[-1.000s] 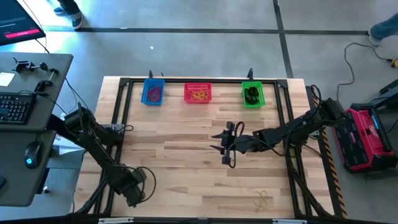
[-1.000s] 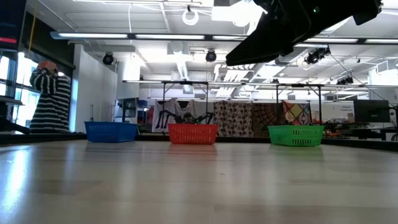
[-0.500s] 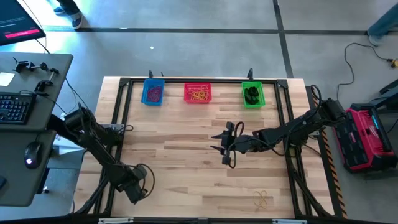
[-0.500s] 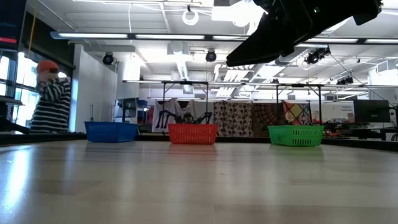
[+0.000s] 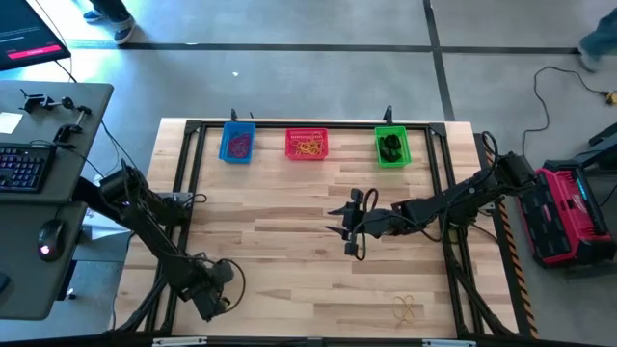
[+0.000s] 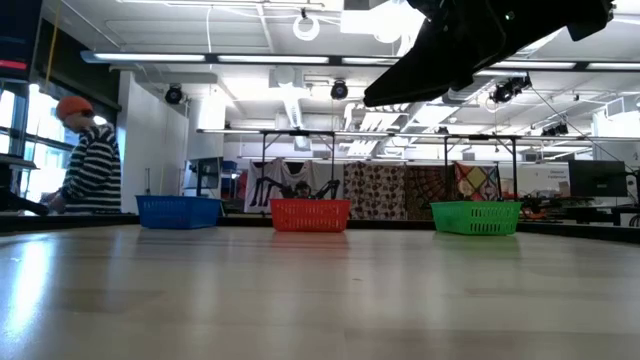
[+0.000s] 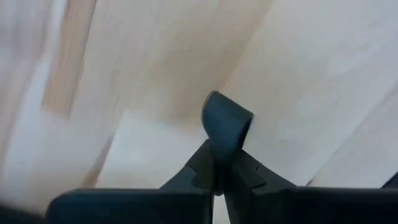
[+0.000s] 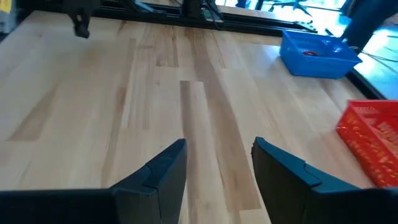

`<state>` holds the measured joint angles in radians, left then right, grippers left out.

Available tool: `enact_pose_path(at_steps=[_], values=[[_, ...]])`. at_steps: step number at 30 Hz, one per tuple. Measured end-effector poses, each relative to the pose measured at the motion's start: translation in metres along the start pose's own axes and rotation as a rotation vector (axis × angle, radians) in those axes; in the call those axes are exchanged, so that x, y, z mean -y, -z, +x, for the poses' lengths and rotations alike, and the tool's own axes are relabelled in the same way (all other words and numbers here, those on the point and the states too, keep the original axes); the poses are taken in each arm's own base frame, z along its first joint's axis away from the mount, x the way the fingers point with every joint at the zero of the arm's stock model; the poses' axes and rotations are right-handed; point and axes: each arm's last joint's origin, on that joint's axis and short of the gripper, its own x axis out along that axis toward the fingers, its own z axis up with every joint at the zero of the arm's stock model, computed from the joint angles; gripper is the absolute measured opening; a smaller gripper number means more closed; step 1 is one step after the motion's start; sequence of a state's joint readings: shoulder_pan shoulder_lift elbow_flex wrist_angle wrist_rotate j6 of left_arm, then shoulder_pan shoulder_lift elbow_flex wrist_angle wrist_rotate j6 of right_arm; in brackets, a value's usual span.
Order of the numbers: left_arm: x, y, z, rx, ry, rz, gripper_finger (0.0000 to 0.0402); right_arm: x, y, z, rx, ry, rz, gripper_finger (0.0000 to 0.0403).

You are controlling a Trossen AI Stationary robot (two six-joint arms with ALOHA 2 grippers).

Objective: Sort rubber bands into baskets
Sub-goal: Put the black rubberband into the green bin

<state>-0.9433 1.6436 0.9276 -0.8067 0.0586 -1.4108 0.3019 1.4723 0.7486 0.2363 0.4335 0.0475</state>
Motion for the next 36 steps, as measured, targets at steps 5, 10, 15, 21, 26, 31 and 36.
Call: enact_pose_path(at_steps=[5,10,15,21,26,31,36], values=[[0.008,-0.018,-0.008,0.21,0.039,0.073,0.0005,-0.006,-0.002,-0.002,0.021,-0.091,-0.026,0.0171],[0.011,-0.056,-0.01,0.373,0.115,0.097,0.0003,-0.025,-0.007,-0.011,0.101,-0.169,-0.149,0.0174],[0.009,-0.107,-0.019,0.511,0.248,0.143,0.0003,-0.042,-0.009,-0.02,0.159,-0.219,-0.256,0.0174],[0.0,-0.166,-0.041,0.658,0.513,0.21,0.0003,-0.051,-0.008,-0.026,0.161,-0.282,-0.227,0.0174],[-0.017,-0.194,-0.051,0.699,0.611,0.223,0.0003,-0.051,-0.008,-0.026,0.154,-0.321,-0.18,0.0174],[-0.023,-0.204,-0.055,0.734,0.639,0.248,0.0003,-0.051,-0.008,-0.025,0.154,-0.333,-0.182,0.0174],[-0.025,-0.21,-0.061,0.784,0.689,0.259,0.0003,-0.052,-0.009,-0.026,0.166,-0.35,-0.203,0.0174]])
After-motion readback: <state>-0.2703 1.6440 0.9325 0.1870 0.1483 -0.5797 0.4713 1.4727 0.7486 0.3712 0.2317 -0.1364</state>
